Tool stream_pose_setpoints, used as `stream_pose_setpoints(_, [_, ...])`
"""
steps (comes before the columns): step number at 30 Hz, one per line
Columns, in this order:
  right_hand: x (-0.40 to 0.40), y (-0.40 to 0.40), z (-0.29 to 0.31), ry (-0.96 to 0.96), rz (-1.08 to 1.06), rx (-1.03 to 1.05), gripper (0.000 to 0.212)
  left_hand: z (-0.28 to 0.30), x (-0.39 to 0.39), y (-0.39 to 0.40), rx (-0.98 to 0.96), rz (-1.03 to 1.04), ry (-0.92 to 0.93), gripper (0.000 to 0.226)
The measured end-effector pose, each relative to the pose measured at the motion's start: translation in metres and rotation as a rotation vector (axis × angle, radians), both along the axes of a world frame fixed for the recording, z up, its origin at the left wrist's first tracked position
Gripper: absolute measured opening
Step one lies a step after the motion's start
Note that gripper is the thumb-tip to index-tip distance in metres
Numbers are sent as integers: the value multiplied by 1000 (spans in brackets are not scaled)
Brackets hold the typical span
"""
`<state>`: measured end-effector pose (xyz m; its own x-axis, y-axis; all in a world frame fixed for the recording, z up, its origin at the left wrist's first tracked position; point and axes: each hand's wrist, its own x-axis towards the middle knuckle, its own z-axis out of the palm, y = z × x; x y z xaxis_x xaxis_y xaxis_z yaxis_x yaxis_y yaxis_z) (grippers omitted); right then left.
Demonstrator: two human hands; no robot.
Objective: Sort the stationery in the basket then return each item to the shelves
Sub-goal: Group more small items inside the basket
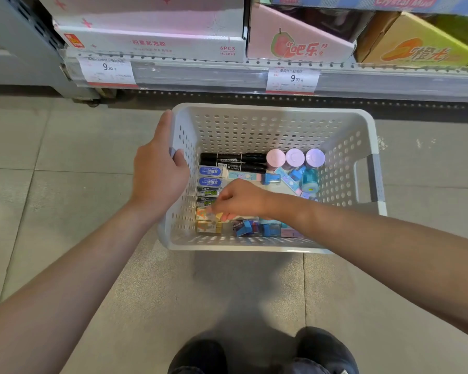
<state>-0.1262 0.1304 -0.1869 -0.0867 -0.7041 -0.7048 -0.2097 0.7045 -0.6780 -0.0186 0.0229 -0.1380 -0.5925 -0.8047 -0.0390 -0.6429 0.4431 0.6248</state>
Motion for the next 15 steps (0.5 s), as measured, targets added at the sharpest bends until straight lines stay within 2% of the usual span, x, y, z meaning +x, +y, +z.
stream_pose_setpoints(3, [6, 1, -5, 58, 93, 7, 22, -2, 0, -1, 2, 0, -3, 62])
stream_pose_setpoints(8, [16, -5, -12, 206, 222, 65, 40, -1, 0, 0, 4, -4, 2, 62])
stream_pose_setpoints(15, [25, -11, -29, 474, 291, 109, 39, -2, 0, -1, 5, -5, 2, 63])
